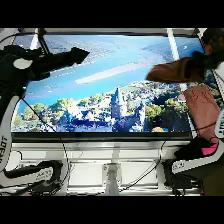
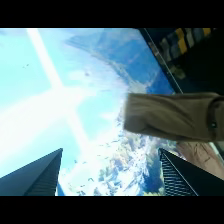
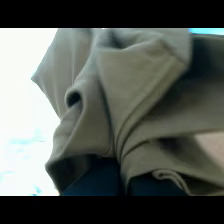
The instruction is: Fold the clothes and pants, and hang the long-sleeved shirts on hangers.
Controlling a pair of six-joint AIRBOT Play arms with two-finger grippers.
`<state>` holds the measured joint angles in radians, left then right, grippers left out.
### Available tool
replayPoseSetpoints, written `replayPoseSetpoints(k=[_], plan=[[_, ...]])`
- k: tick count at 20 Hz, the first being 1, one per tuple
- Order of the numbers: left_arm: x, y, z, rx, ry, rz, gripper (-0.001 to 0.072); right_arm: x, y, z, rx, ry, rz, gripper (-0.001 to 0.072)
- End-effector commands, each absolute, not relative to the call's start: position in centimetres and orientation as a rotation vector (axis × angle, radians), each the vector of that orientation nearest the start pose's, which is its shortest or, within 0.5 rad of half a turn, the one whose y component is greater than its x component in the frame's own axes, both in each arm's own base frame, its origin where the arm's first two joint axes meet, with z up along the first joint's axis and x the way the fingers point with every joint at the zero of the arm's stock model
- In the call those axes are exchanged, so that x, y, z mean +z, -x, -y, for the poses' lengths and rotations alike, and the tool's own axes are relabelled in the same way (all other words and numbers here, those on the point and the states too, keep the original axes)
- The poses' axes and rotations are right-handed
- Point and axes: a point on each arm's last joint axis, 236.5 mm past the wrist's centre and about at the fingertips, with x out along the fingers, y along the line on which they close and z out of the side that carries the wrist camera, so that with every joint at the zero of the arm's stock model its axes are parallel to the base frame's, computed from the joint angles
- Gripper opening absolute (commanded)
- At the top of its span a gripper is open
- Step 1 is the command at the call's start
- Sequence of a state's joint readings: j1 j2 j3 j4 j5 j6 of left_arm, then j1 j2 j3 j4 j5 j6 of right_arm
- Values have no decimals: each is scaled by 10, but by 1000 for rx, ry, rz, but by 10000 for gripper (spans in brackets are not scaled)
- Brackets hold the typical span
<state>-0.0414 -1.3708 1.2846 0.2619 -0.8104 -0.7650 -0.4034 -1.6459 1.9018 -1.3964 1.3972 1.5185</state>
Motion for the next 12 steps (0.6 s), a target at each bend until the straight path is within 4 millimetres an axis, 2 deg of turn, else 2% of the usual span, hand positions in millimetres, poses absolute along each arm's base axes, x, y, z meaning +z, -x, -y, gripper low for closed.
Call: replayPoseSetpoints(k=[1, 3, 5, 7, 9, 10, 11, 12], plan=[[194, -488, 169, -727, 462, -463, 696, 112, -388, 242, -486, -408, -1204, 8], [183, -486, 162, -703, 372, -485, 696, 116, -348, 270, -617, -452, -1244, 8], [164, -483, 150, -669, 225, -528, 696, 114, -307, 287, -737, -478, -1335, 7], [158, -480, 142, -646, 133, -544, 696, 107, -274, 289, -811, -493, -1446, 7], [160, -479, 139, -641, 122, -539, 697, 100, -264, 282, -803, -523, -1503, 10], [160, -479, 139, -641, 122, -539, 697, 99, -264, 281, -800, -523, -1506, 125], [160, -479, 139, -641, 122, -539, 697, 99, -265, 280, -796, -522, -1505, 424], [160, -479, 139, -641, 122, -539, 697, 99, -265, 280, -794, -522, -1504, 684]])
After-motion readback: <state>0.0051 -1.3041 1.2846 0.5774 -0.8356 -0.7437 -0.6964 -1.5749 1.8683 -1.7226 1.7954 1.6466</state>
